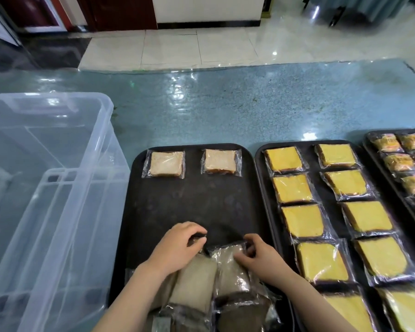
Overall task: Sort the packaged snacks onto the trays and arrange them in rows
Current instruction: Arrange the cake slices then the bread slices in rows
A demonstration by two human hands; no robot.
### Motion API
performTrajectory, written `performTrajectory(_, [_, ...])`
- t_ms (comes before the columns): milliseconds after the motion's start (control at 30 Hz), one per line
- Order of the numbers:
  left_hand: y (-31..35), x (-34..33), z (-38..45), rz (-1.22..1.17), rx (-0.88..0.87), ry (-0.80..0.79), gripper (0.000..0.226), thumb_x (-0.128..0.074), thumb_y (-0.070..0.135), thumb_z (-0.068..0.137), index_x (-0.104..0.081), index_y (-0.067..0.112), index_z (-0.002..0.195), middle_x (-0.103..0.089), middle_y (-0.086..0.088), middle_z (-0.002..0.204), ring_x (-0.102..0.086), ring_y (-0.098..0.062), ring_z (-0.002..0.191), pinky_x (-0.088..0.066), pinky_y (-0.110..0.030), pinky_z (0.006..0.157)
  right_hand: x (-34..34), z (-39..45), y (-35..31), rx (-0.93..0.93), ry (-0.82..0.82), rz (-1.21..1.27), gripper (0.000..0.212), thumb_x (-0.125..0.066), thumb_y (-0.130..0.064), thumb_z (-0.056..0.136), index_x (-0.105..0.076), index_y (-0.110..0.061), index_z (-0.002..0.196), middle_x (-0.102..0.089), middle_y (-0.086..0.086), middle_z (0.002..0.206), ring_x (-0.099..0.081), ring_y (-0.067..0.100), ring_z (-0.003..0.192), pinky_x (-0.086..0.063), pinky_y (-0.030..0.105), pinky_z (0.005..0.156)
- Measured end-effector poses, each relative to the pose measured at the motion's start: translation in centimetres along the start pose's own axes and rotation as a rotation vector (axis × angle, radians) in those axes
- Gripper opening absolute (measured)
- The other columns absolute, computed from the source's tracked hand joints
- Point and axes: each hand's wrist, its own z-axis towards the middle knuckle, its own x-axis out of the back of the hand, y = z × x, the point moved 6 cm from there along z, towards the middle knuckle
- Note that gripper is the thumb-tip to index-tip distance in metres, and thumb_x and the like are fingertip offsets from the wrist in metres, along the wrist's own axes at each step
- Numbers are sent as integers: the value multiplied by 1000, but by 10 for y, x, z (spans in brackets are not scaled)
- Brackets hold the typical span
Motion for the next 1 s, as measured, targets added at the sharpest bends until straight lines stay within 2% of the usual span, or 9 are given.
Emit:
performTrajectory(100, [4,-5,-16,47,-9,-72,38,-52,53,93,-59,37,126,-51,22,131,-42,-2,126,-34,-31,109,-1,-2,3,-10,46,95,54,-69,-42,84,-48,-27,131,-64,-8,97,-62,6,88,-53,26,81])
performTrajectory(233, [7,-8,-28,159,-9,-121,45,-51,55,92,-54,36,132,-43,19,141,-33,-4,134,-27,-32,113,13,-6,0,-12,181,222,41,-71,-31,84,-52,-28,120,-63,-7,93,-62,7,83,-55,27,75])
performTrajectory(400, [7,-12,-33,210,8,-165,48,-54,52,88,-51,35,133,-44,18,138,-36,-7,131,-29,-33,111,50,-9,-6,-11,438,408,41,-68,-20,88,-48,-23,124,-59,-6,97,-60,7,82,-47,22,60])
performTrajectory(467, [9,-11,-33,183,17,-152,55,-57,48,88,-44,34,140,-43,17,141,-36,-8,133,-30,-32,112,57,-8,-6,-39,483,548,43,-66,-20,89,-46,-24,127,-59,-2,100,-63,14,82,-52,28,62])
performTrajectory(533, [12,-9,-33,53,50,-130,63,-59,43,89,-34,33,146,-41,16,144,-36,-6,134,-30,-29,112,54,-4,-8,-68,447,755,45,-65,-18,89,-45,-28,128,-61,2,105,-68,21,85,-60,40,70])
performTrajectory(600, [15,-7,-32,-185,97,-90,61,-59,40,92,-32,35,147,-41,18,143,-40,2,129,-34,-21,108,45,-1,-18,-66,390,910,40,-64,-15,90,-48,-28,125,-63,3,107,-70,23,89,-61,45,75])
performTrajectory(767, [9,0,-27,-571,193,56,39,-57,23,96,-50,32,134,-58,19,128,-51,5,120,-41,-28,108,15,11,-49,-46,368,968,29,-64,-12,90,-53,-20,116,-64,2,107,-67,16,93,-61,33,74])
performTrajectory(900, [-10,14,-23,-721,319,223,34,-58,16,96,-54,32,126,-60,19,119,-57,2,111,-46,-17,90,-9,31,-71,-49,309,848,24,-66,-15,89,-55,-23,108,-65,-1,106,-67,12,91,-60,32,76])
performTrajectory(1000, [-31,26,-17,-752,390,337,33,-59,19,96,-53,33,125,-59,17,118,-56,1,109,-44,-17,86,-19,46,-95,43,217,604,23,-66,-26,89,-55,-27,110,-63,-10,104,-61,2,91,-52,20,73])
